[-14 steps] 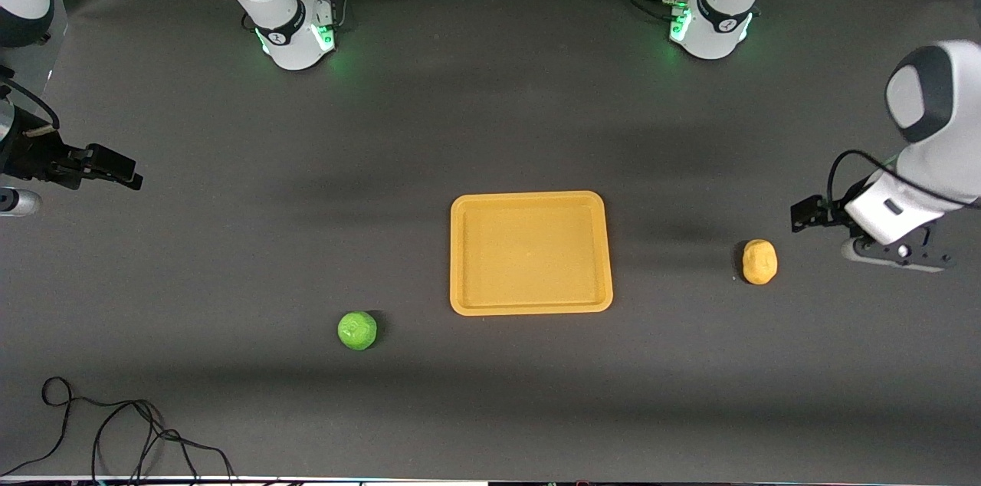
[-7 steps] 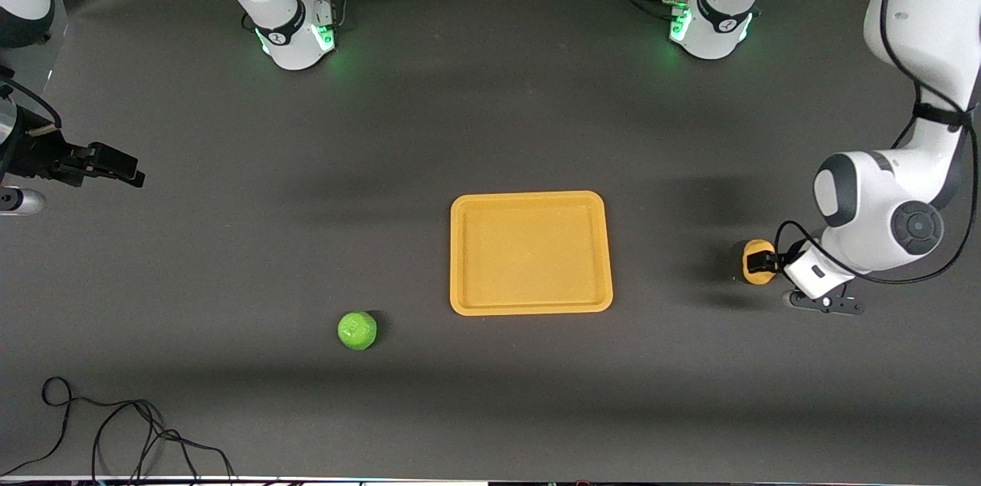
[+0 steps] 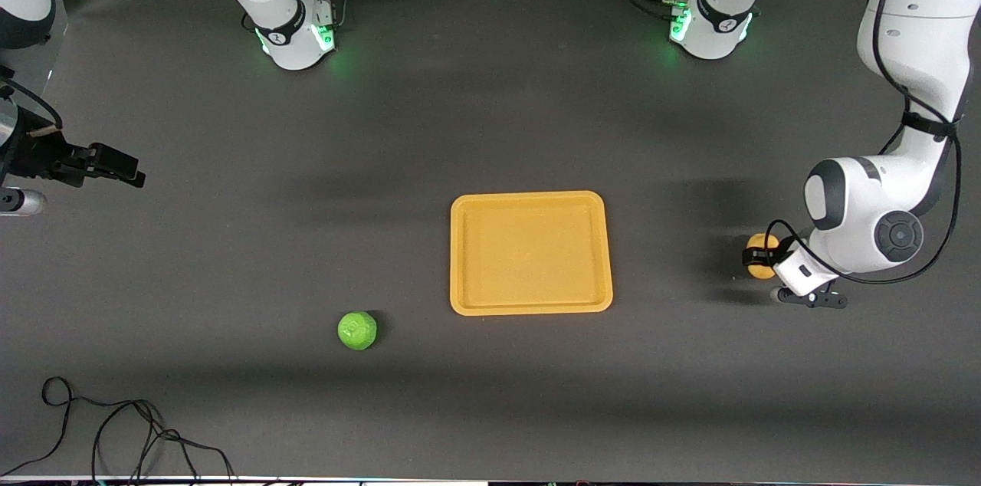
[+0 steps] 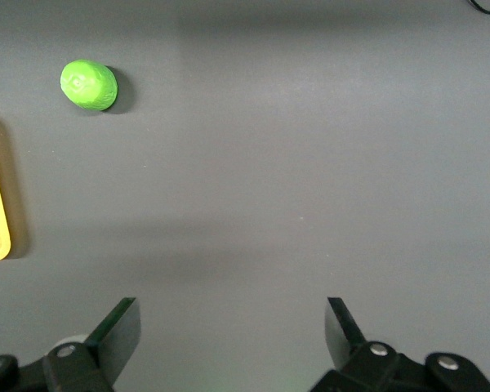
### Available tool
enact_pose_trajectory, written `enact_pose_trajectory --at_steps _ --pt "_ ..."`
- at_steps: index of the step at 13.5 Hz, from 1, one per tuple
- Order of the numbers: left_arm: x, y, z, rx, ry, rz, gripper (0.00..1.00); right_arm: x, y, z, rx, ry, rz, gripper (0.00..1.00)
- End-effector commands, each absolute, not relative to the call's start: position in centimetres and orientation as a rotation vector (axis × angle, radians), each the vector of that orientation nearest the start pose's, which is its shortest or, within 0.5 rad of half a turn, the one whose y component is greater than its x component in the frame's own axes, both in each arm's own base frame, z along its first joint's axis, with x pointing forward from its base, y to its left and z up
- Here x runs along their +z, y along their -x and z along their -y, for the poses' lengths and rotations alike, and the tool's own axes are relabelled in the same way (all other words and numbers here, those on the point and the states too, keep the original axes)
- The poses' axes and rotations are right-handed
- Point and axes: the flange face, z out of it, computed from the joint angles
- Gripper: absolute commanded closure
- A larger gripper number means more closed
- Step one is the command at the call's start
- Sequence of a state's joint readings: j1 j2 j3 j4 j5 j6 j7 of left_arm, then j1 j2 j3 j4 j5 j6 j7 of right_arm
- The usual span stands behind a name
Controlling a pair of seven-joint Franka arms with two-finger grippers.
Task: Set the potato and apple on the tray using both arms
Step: 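Close the left gripper on the potato and lift it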
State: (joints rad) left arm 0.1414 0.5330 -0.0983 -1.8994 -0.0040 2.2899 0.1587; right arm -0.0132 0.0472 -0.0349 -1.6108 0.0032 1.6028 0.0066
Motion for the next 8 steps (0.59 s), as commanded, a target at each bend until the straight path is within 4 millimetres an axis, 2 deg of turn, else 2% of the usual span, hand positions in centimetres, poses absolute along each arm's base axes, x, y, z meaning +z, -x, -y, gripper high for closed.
enact_pose_trajectory --at_steps 1,2,4,6,7,8 --pt "26.1 -61.8 -1.7 0.217 3.198 -0.089 0.66 58.4 -56.8 2.6 0.094 3.148 -0.089 0.0" --pt "28.1 -62.0 0.9 0.186 3.196 -0.001 0.67 58.3 -56.8 2.6 0.097 3.146 -0.086 0.0" --pt "30.6 -62.8 7.9 0.131 3.192 0.091 0.67 58.4 -56.8 2.7 0.092 3.145 -0.084 0.0" --pt "32.1 -63.4 15.6 0.052 3.202 0.183 0.68 58.8 -56.8 2.7 0.077 3.142 -0.077 0.0" --pt "32.2 -64.1 19.3 0.028 3.208 0.234 0.68 58.5 -56.9 2.6 0.084 3.142 -0.072 0.0" --pt "31.6 -64.6 22.1 0.026 3.213 0.27 0.68 58.5 -56.9 2.8 0.087 3.142 -0.077 0.0"
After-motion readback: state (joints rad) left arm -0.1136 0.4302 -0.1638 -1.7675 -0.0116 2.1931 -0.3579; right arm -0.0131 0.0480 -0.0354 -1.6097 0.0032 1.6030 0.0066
